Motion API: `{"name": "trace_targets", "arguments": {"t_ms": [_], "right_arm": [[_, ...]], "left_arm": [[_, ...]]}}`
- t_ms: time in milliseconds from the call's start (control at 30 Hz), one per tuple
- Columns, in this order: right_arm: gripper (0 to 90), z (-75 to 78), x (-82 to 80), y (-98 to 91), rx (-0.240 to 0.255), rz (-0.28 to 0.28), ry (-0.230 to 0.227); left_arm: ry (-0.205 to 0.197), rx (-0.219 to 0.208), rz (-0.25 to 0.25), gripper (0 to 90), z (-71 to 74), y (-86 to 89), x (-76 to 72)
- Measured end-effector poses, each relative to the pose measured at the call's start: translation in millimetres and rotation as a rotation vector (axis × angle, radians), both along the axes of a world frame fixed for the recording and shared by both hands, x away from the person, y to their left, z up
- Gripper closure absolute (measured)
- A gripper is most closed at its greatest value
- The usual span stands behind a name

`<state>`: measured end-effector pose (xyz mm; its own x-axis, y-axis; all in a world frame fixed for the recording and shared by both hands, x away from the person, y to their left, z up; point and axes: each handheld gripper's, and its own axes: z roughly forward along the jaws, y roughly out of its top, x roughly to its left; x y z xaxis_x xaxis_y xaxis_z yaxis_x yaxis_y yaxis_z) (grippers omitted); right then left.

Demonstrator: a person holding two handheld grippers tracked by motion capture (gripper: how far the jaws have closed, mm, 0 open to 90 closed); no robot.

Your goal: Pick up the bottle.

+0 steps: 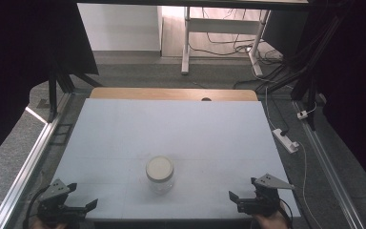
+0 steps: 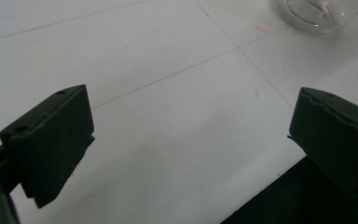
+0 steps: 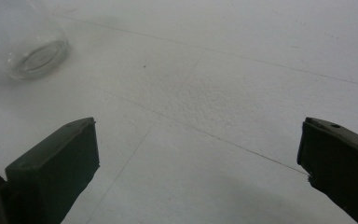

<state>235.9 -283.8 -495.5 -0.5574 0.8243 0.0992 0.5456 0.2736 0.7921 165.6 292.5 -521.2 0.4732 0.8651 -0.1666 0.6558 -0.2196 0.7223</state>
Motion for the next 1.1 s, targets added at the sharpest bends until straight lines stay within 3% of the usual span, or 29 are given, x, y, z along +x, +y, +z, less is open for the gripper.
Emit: {"name": "trace_targets", "arguments": {"t_ms": [700,833,933,1100], "right_arm": [[0.0,-0.2,0.2,1.3,-0.005,0.020,0.005],[0.0,-0.3,0.3,1.4,-0.006,0.024,0.006],[0.0,-0.4,0.6,1.8,-0.008,0.029,0.008],[0.0,-0.5,0.8,2.3,-0.010,0.033,0.011]], "left_arm": [[-0.010,0.027,-0.001,0.0,0.5,-2.4,-0.9],[-0.015,0.008,-0.015,0.0,1.1,-1.6,-1.6],[-0.030,-0.022,-0.021,0.0,2.7,-1.5,-1.5],[-0.058,0.002,-0.037,0.0,6.9,-8.0,-1.5]]}}
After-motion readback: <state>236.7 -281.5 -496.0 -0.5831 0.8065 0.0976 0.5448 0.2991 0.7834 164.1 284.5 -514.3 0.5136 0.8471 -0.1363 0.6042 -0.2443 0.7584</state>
